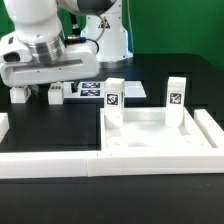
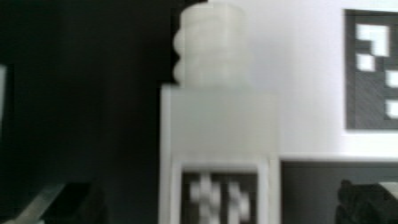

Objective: Assemble square table

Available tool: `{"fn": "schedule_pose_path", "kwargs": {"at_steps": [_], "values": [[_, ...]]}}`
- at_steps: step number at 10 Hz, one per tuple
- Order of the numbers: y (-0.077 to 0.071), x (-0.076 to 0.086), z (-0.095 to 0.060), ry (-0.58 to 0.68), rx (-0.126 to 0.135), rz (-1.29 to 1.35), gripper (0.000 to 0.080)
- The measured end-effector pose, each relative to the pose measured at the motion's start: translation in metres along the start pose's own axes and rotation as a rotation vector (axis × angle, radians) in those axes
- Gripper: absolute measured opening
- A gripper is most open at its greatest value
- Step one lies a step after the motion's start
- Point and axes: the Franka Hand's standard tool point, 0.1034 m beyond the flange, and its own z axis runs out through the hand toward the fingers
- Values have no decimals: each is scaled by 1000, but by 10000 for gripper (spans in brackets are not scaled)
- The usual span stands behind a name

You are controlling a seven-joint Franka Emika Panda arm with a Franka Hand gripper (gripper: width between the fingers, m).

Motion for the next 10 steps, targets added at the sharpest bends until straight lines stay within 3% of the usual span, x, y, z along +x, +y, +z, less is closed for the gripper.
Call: {"fn": "schedule_pose_path", "kwargs": {"at_steps": [2, 3, 4, 7, 8, 10], "values": [[-5, 3, 1, -44, 10, -3, 649], [-6, 3, -9, -117, 32, -14, 649], [-1, 14, -10, -144, 35, -15, 649], [-2, 5, 1, -334, 70, -22, 649], [-3, 3, 3, -411, 74, -7, 649], [-4, 11, 5, -416, 66, -13, 649]]}}
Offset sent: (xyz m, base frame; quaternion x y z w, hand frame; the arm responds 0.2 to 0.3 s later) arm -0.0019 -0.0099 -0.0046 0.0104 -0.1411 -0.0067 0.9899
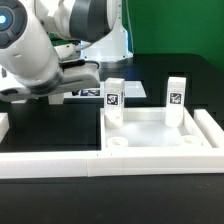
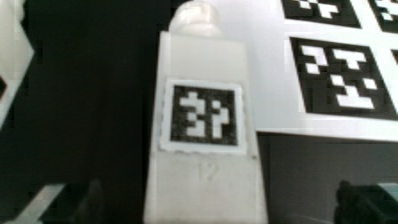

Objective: Assemble square table

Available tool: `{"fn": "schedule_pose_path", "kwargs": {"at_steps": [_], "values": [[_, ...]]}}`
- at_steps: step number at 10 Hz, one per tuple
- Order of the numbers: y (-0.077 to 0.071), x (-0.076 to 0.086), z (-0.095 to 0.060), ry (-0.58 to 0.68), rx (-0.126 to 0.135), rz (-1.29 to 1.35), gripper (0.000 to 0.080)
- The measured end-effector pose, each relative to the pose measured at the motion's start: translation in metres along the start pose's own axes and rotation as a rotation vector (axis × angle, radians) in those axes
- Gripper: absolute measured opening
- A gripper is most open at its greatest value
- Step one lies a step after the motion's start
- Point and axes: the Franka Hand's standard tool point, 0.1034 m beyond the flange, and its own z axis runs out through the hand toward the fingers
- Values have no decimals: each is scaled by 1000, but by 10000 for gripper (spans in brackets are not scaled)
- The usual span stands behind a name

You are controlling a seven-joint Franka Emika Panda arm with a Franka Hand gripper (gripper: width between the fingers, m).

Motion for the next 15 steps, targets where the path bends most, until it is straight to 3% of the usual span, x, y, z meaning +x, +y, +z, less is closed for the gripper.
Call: {"fn": "schedule_pose_path", "kwargs": {"at_steps": [3, 5, 9, 10, 12, 13, 15], "values": [[0, 0, 1, -1, 0, 0, 623], [0, 0, 0, -2, 0, 0, 292], [-1, 0, -1, 1, -1, -3, 294], [-3, -2, -9, 18, -5, -10, 294], [-17, -24, -47, 59, 8, -45, 294], [-17, -32, -77, 130, 1, -52, 294], [-25, -45, -112, 221, -11, -61, 294]]}}
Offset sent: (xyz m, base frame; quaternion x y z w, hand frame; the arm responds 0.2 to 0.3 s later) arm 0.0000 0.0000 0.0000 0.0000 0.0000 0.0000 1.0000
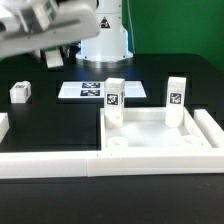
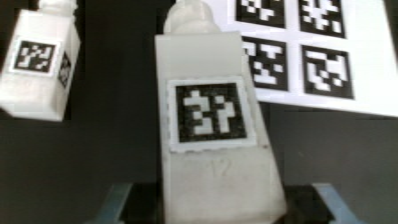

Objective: Assemble square table

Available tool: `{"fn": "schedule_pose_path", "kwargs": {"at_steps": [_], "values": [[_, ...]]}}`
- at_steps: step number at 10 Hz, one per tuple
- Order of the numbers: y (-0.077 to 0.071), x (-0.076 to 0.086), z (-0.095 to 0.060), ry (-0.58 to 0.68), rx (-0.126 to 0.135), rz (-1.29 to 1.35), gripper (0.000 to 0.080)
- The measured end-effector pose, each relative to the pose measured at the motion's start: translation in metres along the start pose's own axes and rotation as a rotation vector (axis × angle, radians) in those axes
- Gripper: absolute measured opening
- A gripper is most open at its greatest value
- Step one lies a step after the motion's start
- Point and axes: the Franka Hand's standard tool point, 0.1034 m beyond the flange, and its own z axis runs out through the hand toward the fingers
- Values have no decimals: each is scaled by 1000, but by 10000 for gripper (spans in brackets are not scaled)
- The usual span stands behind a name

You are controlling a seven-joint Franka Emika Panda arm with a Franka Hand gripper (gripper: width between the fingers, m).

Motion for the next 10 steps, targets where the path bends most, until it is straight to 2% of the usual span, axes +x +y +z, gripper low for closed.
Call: {"fn": "schedule_pose_path", "kwargs": {"at_steps": [1, 4, 5, 6, 7, 8, 9, 10], "values": [[-2, 7, -13, 90, 8, 12, 294], [2, 12, -15, 285, -19, 12, 294], [-8, 18, -34, 328, -28, 18, 294], [-26, 33, -67, 419, -30, 9, 294], [-42, 43, -93, 494, -35, 10, 294], [-58, 55, -112, 540, -39, 47, 294], [-81, 75, -132, 637, -56, 87, 294], [-102, 89, -139, 693, -57, 117, 294]]}}
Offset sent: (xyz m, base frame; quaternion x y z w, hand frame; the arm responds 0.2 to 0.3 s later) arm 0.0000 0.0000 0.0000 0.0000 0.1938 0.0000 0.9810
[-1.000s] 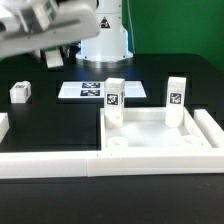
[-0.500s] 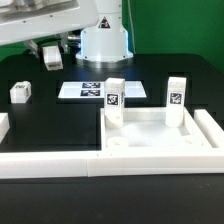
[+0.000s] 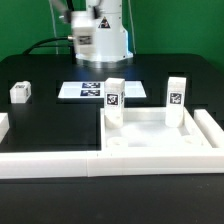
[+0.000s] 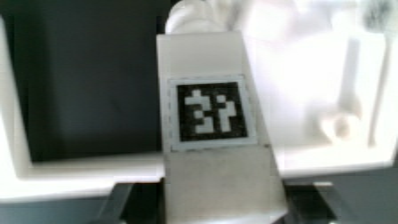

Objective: Assemble square table

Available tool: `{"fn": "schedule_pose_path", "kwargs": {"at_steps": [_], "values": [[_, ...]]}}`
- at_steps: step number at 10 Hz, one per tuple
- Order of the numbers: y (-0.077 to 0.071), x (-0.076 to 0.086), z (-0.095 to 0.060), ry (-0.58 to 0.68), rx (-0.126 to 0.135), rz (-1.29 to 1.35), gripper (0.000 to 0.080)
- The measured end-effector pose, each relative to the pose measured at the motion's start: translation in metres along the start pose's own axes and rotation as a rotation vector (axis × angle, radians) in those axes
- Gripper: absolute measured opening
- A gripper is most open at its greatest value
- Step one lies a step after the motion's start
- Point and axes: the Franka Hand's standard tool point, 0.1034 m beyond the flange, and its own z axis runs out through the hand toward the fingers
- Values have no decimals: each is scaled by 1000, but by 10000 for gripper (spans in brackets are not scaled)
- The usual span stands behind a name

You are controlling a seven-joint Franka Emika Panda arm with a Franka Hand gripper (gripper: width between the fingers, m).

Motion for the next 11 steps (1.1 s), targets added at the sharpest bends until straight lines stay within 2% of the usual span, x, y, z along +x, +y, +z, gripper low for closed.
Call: {"fn": "schedule_pose_path", "kwargs": {"at_steps": [2, 3, 7, 8, 9, 10, 11], "values": [[-32, 32, 0, 188, 4, 115, 294], [-37, 35, 2, 288, -5, 106, 294], [-29, 37, 2, 598, -65, 83, 294], [-32, 35, 6, 645, -66, 95, 294], [-59, 17, 30, 659, -35, 155, 294], [-99, 7, 59, 574, 2, 213, 294], [-113, 24, 63, 574, 0, 235, 294]]}}
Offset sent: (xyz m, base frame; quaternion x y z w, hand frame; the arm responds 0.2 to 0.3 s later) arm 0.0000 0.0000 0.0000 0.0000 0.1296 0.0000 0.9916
